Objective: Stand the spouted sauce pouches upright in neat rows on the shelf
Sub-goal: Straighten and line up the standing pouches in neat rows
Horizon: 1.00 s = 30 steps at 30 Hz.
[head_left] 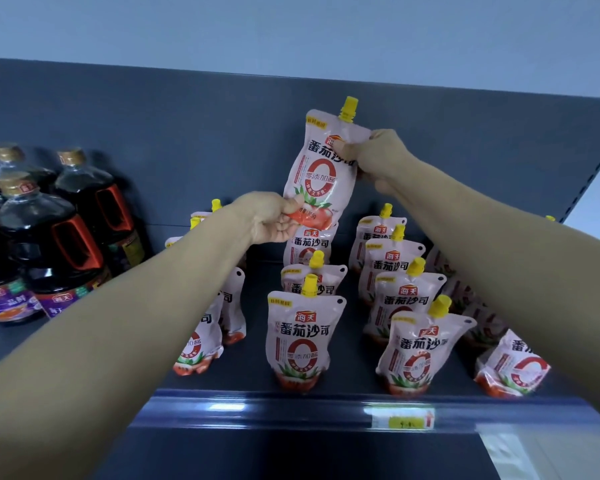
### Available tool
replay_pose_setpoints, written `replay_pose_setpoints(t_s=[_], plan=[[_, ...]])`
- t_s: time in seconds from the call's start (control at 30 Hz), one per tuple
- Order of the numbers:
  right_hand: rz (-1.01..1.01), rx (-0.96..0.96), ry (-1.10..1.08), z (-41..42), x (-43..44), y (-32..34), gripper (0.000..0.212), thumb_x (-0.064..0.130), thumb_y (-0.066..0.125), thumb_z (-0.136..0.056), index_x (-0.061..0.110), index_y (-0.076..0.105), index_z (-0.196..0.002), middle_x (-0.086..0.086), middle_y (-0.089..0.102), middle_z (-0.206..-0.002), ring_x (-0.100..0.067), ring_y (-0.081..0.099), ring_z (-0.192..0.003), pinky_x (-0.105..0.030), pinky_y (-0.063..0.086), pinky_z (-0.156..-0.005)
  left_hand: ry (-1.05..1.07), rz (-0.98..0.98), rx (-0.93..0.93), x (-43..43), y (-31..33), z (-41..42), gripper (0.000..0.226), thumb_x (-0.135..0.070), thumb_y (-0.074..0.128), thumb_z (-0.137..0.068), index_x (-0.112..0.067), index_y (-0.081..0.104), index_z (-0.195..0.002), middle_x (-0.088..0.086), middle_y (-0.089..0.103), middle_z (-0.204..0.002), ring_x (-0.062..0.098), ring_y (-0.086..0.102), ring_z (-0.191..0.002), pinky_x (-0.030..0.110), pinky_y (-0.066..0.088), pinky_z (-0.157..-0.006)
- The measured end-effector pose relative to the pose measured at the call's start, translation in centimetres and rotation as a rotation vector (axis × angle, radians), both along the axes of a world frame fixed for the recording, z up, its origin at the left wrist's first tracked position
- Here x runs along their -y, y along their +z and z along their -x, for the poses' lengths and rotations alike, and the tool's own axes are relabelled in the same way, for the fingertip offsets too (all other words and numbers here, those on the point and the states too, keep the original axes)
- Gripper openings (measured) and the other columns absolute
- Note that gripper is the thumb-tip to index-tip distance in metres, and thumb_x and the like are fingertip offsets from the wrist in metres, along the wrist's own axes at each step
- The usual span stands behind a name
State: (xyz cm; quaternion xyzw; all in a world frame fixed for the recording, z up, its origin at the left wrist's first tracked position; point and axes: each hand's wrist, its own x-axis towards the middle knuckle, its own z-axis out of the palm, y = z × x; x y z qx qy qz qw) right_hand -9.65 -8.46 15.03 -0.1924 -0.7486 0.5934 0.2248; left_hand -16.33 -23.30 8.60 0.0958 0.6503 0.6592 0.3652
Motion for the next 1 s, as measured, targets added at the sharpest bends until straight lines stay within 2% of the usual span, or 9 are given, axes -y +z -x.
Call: replay_pose_setpoints(t_s=[0.1, 0.2, 0.3, 0.37, 0.43, 0.57, 0.8, 0.9, 1.0], plan=[[0.005, 0.014, -0.001, 0.0, 0.0, -0.5, 0.02, 0.011, 0.068, -0.085, 0.007, 0.063, -0.104, -0.006, 0.071, -0.094, -0.016, 0.069, -0.078, -0.034, 0.059, -0.072, 0.022, 0.153, -0.136, 0.3, -0.4, 0.3, 0.022, -0.026, 0.064, -0.086, -0.008, 0.056, -0.077, 0.002, 0.053, -0.069, 0.01, 0.051, -0.063, 0.021, 0.047, -0.061], [-0.062, 0.073, 0.049, 0.2, 0.5, -1.0, 0.024, 0.01, 0.067, -0.086, 0.005, 0.063, -0.109, -0.003, 0.07, -0.085, -0.015, 0.068, -0.075, -0.031, 0.057, -0.064, 0.06, 0.324, -0.373, 0.4, -0.7, 0.4, 0.038, -0.027, 0.069, -0.083, -0.002, 0.058, -0.109, 0.006, 0.059, -0.091, 0.017, 0.058, -0.081, 0.03, 0.053, -0.073], [-0.175, 0.178, 0.098, 0.7, 0.8, -2.5, 0.024, 0.011, 0.066, -0.086, 0.004, 0.065, -0.109, -0.007, 0.071, -0.093, -0.017, 0.068, -0.077, -0.035, 0.059, -0.07, 0.15, 0.235, -0.585, 0.1, -0.7, 1.0, 0.058, -0.019, 0.071, -0.081, -0.001, 0.045, -0.13, 0.011, 0.057, -0.114, 0.022, 0.055, -0.105, 0.032, 0.05, -0.09], [-0.257, 0.276, 0.104, 1.2, 0.8, -3.8, 0.025, 0.01, 0.065, -0.087, 0.002, 0.064, -0.111, -0.013, 0.071, -0.103, -0.025, 0.069, -0.09, -0.044, 0.057, -0.085, 0.119, 0.122, -0.62, 0.0, -0.7, 1.1, 0.038, -0.009, 0.069, -0.082, -0.006, 0.052, -0.116, 0.006, 0.061, -0.102, 0.019, 0.058, -0.097, 0.02, 0.053, -0.074], [-0.309, 0.366, 0.129, 1.7, 0.4, -5.1, 0.026, 0.012, 0.064, -0.088, -0.001, 0.064, -0.11, -0.018, 0.07, -0.108, -0.033, 0.066, -0.103, -0.05, 0.053, -0.092, 0.102, 0.102, -0.595, -0.1, -1.4, 1.5, 0.015, -0.001, 0.065, -0.083, -0.012, 0.054, -0.085, 0.003, 0.059, -0.081, 0.02, 0.059, -0.087, 0.022, 0.055, -0.068], [-0.397, 0.513, 0.285, 2.2, -0.4, -7.1, 0.027, 0.014, 0.066, -0.088, 0.001, 0.063, -0.111, -0.007, 0.065, -0.095, -0.024, 0.064, -0.092, -0.033, 0.057, -0.078, 0.133, 0.258, -0.589, -0.8, -3.8, 2.6, 0.026, -0.002, 0.064, -0.084, -0.012, 0.053, -0.062, 0.007, 0.054, -0.065, 0.025, 0.059, -0.074, 0.028, 0.057, -0.062], [-0.79, 0.656, 0.34, 3.1, -1.7, -8.4, 0.036, 0.014, 0.065, -0.087, -0.008, 0.063, -0.116, -0.024, 0.063, -0.122, -0.037, 0.066, -0.101, -0.04, 0.051, -0.094, 0.09, 0.334, -0.522, -2.6, -6.5, 3.6, 0.028, 0.003, 0.066, -0.081, -0.008, 0.053, -0.06, 0.005, 0.051, -0.064, 0.02, 0.057, -0.067, 0.028, 0.057, -0.065], [-0.887, 0.694, 0.378, 3.2, -2.1, -8.6, 0.037, 0.02, 0.065, -0.087, -0.008, 0.064, -0.111, -0.017, 0.062, -0.09, -0.028, 0.061, -0.081, -0.027, 0.048, -0.077, 0.051, 0.342, -0.507, -2.8, -7.0, 3.8, 0.019, 0.003, 0.066, -0.081, -0.005, 0.057, -0.067, 0.008, 0.056, -0.071, 0.021, 0.059, -0.073, 0.022, 0.056, -0.058], [-0.929, 0.718, 0.401, 3.3, -2.4, -8.9, 0.038, 0.025, 0.064, -0.088, -0.008, 0.065, -0.107, -0.011, 0.05, -0.081, -0.022, 0.049, -0.075, -0.026, 0.039, -0.068, 0.028, 0.35, -0.524, -3.1, -7.2, 3.7, 0.007, 0.002, 0.065, -0.082, 0.0, 0.065, -0.089, 0.013, 0.059, -0.088, 0.024, 0.06, -0.081, 0.023, 0.056, -0.058]])
